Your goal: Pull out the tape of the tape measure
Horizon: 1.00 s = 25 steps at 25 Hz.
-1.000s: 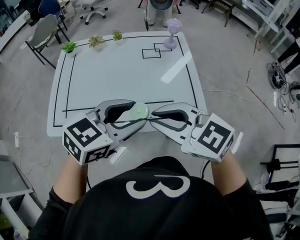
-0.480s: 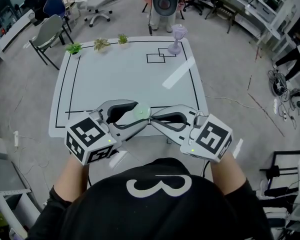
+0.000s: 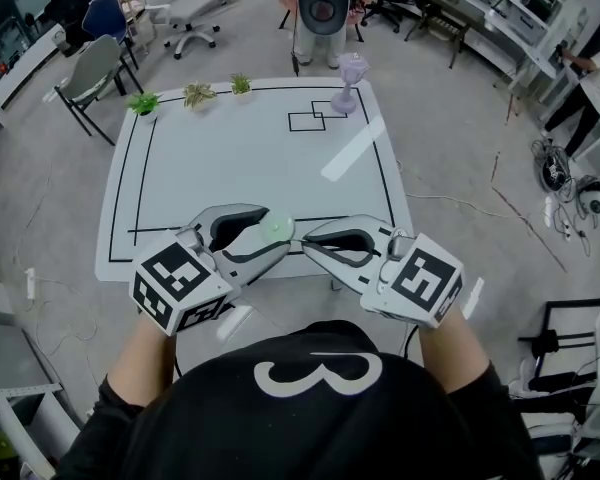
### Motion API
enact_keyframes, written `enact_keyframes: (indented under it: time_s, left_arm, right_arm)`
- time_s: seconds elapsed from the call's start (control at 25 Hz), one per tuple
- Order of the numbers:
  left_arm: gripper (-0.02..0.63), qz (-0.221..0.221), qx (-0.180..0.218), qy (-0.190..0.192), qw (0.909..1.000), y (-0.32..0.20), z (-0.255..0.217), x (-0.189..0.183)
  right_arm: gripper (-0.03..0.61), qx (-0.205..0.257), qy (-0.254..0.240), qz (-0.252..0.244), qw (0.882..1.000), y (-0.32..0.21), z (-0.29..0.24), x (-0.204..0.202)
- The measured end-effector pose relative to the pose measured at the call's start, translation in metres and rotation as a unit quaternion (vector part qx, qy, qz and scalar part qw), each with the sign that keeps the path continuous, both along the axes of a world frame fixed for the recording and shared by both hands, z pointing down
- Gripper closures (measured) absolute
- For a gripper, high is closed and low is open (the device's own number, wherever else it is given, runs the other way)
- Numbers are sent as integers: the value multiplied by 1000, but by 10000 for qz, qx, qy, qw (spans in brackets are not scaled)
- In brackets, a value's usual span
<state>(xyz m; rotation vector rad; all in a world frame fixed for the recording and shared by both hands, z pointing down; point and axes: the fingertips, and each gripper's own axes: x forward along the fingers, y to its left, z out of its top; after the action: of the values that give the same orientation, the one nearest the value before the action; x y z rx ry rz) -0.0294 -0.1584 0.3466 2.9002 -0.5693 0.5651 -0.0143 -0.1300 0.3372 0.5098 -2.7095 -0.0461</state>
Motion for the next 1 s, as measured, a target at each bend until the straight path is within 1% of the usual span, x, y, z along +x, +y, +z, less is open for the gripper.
enact_keyframes:
  time_s: [0.16, 0.36, 0.6, 1.0]
  left_arm:
    - [391, -51, -27, -13, 10000, 0, 3, -1]
    - [391, -215, -27, -115, 9997, -5, 10, -8]
    - [391, -416, -141, -88, 9990, -9, 15, -20]
    - [391, -695, -215, -64, 9973, -8, 19, -37]
  right_arm:
    - [570, -13, 10, 91, 10000, 1, 1, 5]
    - [571, -41, -48, 239, 9997, 1, 0, 13]
    - [571, -107, -78, 353, 9993, 1, 1, 17]
    - [571, -134, -112, 503, 9986, 2, 1, 23]
